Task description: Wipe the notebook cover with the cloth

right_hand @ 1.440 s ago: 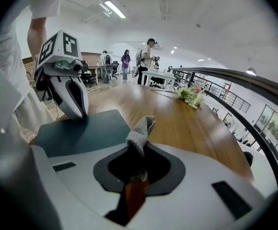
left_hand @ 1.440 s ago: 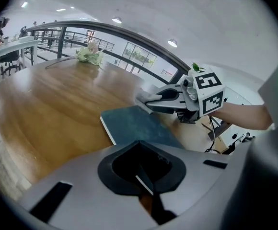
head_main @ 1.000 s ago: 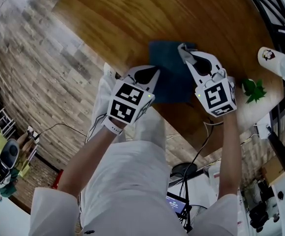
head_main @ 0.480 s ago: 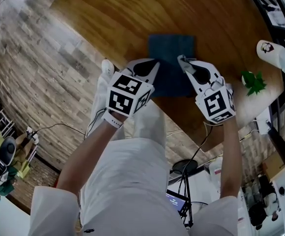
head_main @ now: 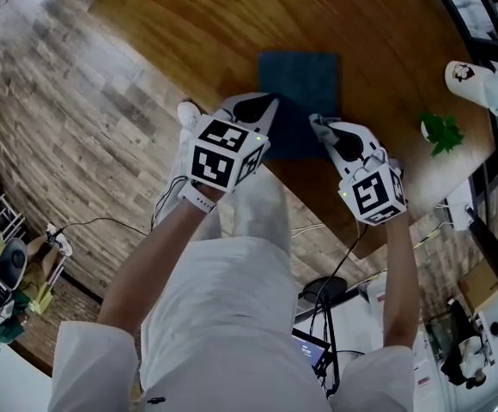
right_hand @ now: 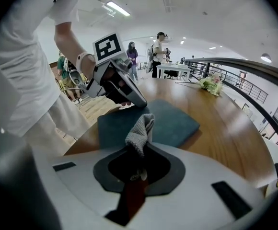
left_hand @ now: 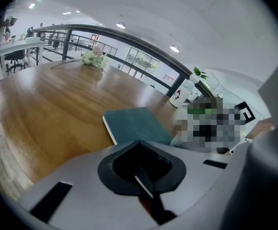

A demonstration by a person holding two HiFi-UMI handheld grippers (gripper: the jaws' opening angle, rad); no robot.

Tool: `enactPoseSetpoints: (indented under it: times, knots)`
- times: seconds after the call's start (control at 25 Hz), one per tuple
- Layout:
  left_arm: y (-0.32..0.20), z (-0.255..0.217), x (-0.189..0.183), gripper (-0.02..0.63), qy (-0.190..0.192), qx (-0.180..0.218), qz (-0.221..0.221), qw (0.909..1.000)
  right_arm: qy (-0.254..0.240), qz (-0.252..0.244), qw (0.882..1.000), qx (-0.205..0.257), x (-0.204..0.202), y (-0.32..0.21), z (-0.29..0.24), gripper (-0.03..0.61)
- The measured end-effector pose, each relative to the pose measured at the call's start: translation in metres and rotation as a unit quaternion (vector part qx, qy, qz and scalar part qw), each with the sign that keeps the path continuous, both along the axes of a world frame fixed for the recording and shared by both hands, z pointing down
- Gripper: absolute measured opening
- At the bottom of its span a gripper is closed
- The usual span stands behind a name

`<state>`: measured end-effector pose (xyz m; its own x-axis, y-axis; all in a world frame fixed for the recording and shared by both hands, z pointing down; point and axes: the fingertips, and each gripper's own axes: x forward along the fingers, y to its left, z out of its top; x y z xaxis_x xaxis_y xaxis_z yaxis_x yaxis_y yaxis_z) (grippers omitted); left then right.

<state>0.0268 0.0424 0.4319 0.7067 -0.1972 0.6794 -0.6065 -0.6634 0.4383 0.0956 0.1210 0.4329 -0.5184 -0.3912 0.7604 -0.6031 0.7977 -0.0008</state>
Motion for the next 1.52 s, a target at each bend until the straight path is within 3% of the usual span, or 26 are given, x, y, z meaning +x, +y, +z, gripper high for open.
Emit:
enactPoseSetpoints:
  times: [0.68, 0.88, 1.12, 1.52]
  knots:
    - [0.003, 0.0, 0.003, 0.018, -0.009, 0.018, 0.007, 0.9998, 0.006, -0.015, 1.0, -0.025, -0.01, 0.057, -0.001, 0.034]
    - [0.002, 0.001, 0.004, 0.018, -0.002, 0.021, 0.009, 0.9997, -0.021, -0.014, 0.999, -0.046, -0.02, 0.068, -0.015, 0.034]
    - [0.004, 0.001, 0.003, 0.018, 0.004, 0.019, 0.008, 0.9998, -0.028, -0.007, 1.0, -0.009, -0.02, 0.035, -0.04, 0.034]
    - [0.005, 0.001, 0.003, 0.018, 0.005, 0.023, 0.007, 0.9997, -0.022, -0.007, 0.998, 0.052, -0.019, -0.063, -0.046, 0.035]
